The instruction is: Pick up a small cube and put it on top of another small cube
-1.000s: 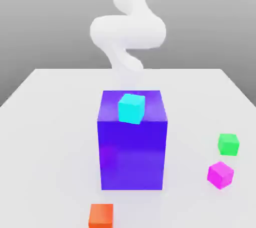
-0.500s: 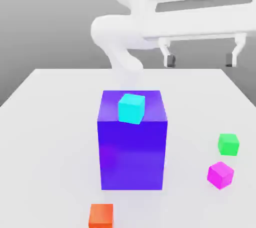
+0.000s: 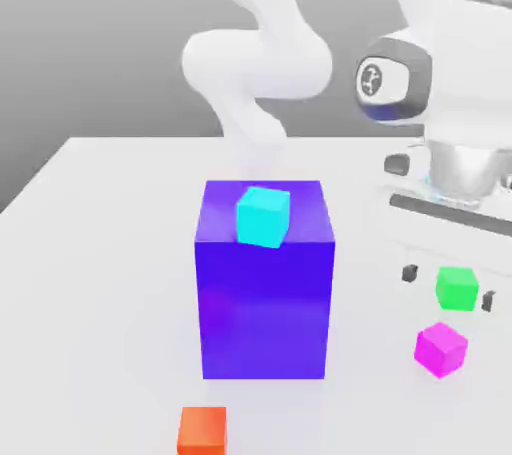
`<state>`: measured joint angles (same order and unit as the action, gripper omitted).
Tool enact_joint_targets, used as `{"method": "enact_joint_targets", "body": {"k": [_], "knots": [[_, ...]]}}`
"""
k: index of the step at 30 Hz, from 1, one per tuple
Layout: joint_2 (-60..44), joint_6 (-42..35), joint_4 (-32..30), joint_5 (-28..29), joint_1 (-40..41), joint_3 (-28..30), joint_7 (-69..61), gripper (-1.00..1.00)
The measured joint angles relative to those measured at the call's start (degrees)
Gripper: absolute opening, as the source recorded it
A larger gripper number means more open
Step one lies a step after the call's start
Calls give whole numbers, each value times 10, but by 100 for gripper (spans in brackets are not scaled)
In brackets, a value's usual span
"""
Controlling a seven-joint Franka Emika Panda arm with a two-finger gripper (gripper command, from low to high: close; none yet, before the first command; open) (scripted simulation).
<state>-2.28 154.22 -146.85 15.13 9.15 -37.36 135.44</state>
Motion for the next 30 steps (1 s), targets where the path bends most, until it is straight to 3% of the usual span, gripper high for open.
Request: {"method": "enact_joint_targets", "body": {"k": [7,13,14,20,23,30], "knots": [[-98,45,-24,49,-70,29,180,0],[-195,107,2,169,-169,149,282,0],[-208,117,6,183,-187,170,293,-100],[-215,123,8,190,-196,181,299,-100],[-187,104,-1,154,-167,144,271,-100],[-73,40,-40,1,-112,30,199,-100]]}}
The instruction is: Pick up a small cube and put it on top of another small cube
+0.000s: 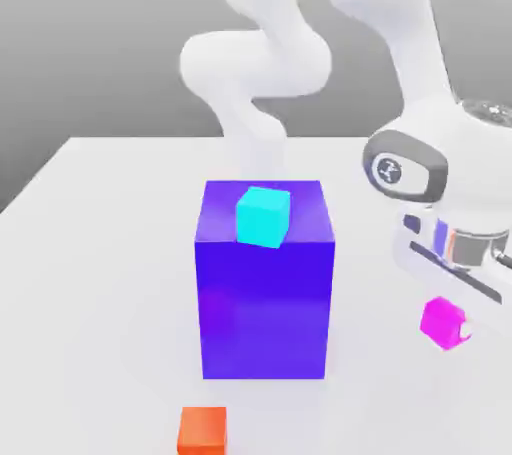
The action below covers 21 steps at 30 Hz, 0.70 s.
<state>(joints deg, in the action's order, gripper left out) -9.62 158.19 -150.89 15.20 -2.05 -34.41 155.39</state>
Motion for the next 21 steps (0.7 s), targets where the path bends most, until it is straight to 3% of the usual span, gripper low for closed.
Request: {"method": "enact_joint_targets", "body": {"k": [4,10,15,21], "knots": [[67,-23,-31,-95,-49,-54,41,-100],[160,-52,-70,-255,-134,-88,77,-100],[144,-37,-71,-289,-145,-90,65,-100],[107,-12,-70,-285,-141,-93,68,-100]]}}
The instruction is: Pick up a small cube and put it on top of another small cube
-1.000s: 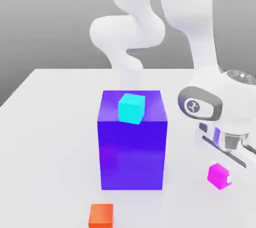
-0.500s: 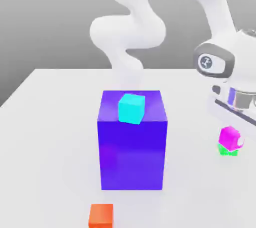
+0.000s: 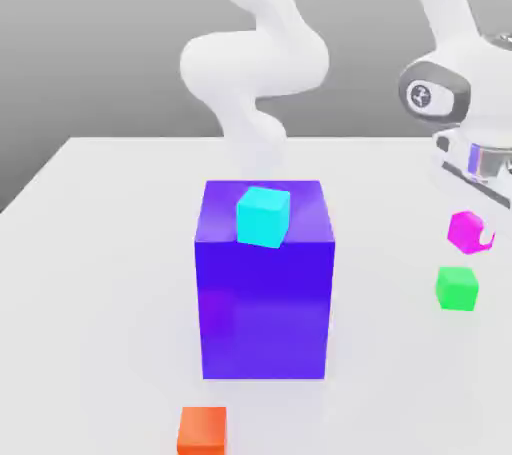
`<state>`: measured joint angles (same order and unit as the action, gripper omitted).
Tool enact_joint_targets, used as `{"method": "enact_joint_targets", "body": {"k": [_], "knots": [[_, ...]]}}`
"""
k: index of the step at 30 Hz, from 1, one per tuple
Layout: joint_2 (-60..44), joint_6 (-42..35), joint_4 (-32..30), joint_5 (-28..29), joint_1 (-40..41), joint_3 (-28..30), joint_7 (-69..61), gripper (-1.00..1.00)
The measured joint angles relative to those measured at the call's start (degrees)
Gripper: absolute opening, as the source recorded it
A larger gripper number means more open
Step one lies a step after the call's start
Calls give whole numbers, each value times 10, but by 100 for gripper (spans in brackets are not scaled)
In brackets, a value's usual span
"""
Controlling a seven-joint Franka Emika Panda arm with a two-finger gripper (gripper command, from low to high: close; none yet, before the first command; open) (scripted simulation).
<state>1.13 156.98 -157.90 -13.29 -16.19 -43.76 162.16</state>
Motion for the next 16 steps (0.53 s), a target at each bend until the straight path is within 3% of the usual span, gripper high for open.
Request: {"method": "enact_joint_targets", "body": {"k": [6,16], "knots": [[-40,28,0,47,-21,31,33,-100],[-79,70,1,55,-407,417,38,-100]]}}
